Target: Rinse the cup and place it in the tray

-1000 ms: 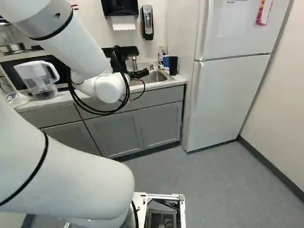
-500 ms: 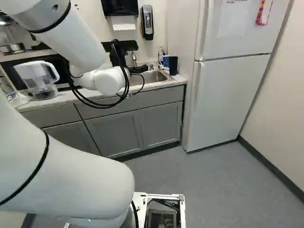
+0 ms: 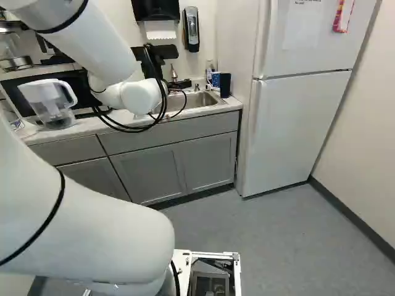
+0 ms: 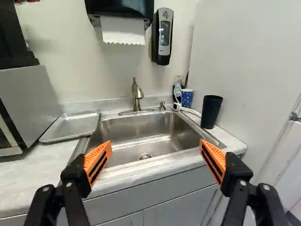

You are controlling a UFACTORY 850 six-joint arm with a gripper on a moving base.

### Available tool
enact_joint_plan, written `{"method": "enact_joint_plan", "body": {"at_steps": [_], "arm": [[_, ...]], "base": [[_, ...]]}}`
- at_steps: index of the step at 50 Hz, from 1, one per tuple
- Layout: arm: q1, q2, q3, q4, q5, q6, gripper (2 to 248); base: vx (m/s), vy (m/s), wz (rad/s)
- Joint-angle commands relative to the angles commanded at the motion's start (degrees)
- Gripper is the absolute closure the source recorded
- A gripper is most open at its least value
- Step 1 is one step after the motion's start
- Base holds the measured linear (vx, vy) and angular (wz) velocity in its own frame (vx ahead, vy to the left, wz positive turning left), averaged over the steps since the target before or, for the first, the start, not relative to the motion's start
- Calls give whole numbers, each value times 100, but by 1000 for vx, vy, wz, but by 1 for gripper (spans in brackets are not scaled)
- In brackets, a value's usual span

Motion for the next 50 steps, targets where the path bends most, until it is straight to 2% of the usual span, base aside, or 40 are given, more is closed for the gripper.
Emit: {"method": "enact_joint_plan", "body": {"at_steps": [50], "arm": [[77,24,-584,0,-760,0,3]], "base": [[0,0,0]]}}
